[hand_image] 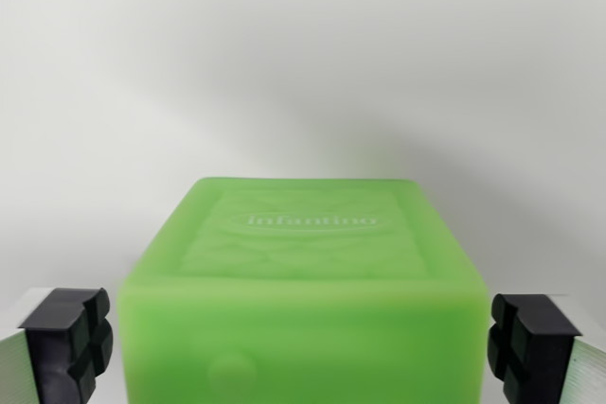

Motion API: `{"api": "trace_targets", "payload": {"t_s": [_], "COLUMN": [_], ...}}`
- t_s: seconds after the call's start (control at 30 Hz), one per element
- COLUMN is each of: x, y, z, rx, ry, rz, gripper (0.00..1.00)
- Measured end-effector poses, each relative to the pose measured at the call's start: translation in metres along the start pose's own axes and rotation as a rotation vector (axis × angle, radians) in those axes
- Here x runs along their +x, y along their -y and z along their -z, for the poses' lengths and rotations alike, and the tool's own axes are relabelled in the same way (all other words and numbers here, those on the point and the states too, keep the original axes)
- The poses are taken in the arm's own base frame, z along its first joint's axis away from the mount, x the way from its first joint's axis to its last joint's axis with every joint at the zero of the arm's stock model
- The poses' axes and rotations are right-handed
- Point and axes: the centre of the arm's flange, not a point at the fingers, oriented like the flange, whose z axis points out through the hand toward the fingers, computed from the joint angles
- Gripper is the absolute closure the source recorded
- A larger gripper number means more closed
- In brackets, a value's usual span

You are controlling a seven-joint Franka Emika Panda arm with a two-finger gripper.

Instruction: Stack cube

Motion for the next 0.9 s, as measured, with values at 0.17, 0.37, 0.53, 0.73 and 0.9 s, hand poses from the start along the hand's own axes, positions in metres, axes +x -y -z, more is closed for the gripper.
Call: {"api": "trace_targets", "payload": {"t_s": [0.17, 0.37, 0.53, 0.73, 0.9], "x": [0.0004, 0.0007, 0.0007, 0.0007, 0.0007], "y": [0.0001, 0.0002, 0.0002, 0.0002, 0.0002], "z": [-0.0021, -0.0020, -0.0020, -0.0020, -0.0020], "rx": [0.001, 0.001, 0.001, 0.001, 0.001], "ry": [-0.001, -0.002, -0.002, -0.002, -0.002], "rz": [0.000, 0.000, 0.000, 0.000, 0.000], "gripper": [1.00, 1.00, 1.00, 1.00, 1.00]}}
